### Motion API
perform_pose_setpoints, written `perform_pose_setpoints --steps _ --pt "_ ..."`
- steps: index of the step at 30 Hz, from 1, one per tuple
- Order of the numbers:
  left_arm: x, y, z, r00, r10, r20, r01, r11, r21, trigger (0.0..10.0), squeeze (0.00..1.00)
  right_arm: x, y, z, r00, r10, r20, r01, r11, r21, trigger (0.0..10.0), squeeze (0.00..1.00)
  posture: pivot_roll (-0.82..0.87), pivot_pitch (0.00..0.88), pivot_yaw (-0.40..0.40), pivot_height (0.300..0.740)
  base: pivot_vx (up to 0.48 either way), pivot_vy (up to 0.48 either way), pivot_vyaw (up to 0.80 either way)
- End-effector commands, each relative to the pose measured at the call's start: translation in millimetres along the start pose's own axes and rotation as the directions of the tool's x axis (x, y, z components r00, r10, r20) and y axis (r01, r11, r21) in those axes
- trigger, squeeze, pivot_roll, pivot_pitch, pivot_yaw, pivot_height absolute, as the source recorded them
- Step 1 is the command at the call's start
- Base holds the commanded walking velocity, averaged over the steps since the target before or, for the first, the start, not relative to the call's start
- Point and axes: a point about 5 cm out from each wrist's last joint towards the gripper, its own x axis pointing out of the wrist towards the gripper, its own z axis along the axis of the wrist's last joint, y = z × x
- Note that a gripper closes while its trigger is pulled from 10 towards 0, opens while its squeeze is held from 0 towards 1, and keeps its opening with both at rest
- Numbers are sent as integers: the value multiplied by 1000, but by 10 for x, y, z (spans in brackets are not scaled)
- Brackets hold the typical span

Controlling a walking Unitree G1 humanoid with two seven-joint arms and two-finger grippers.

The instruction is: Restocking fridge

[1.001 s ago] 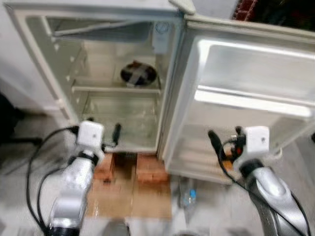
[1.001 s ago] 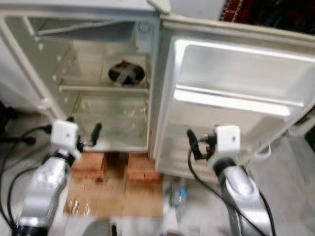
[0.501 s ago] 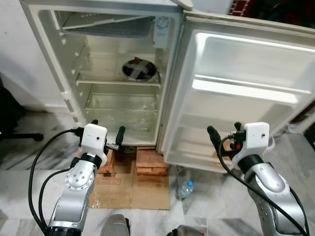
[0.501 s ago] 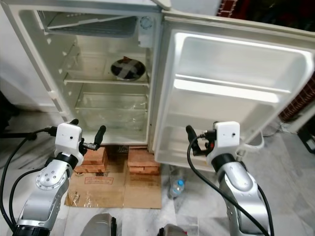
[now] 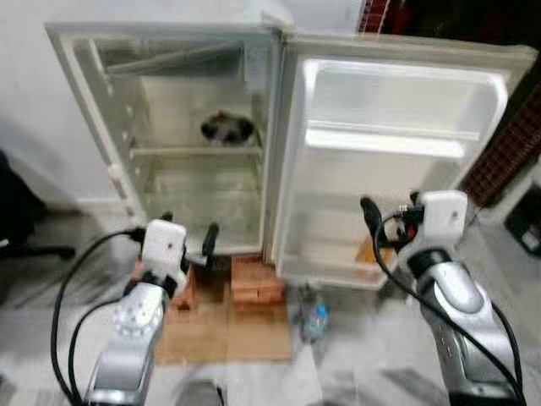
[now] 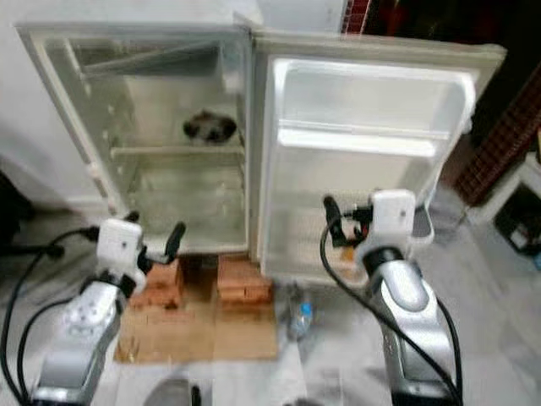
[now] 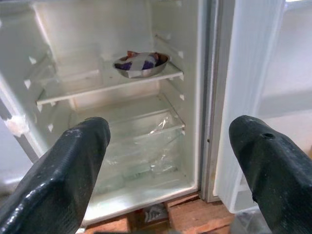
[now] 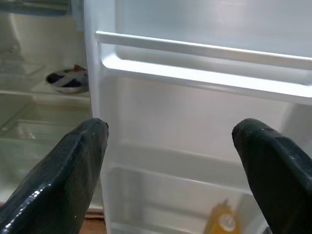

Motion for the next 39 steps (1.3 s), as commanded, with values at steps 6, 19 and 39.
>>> perform_pose_setpoints --steps 6,19,39 --pt "-9 -41 38 1000 -16 16 16 1000 -3 10000 0 83 18 59 999 -17 36 16 1000 26 10000 0 1 58 -51 740 0 -86 0" --pt "-25 -17 28 1000 -2 9 2 1000 -10 10000 0 199 12 87 999 -24 47 23 999 27 10000 0 9 65 -56 740 0 -100 0" --pt "-29 -12 23 1000 3 7 -3 1000 -9 10000 0 225 53 97 998 7 56 -9 999 38 10000 0 8 76 -57 740 0 -200 -45"
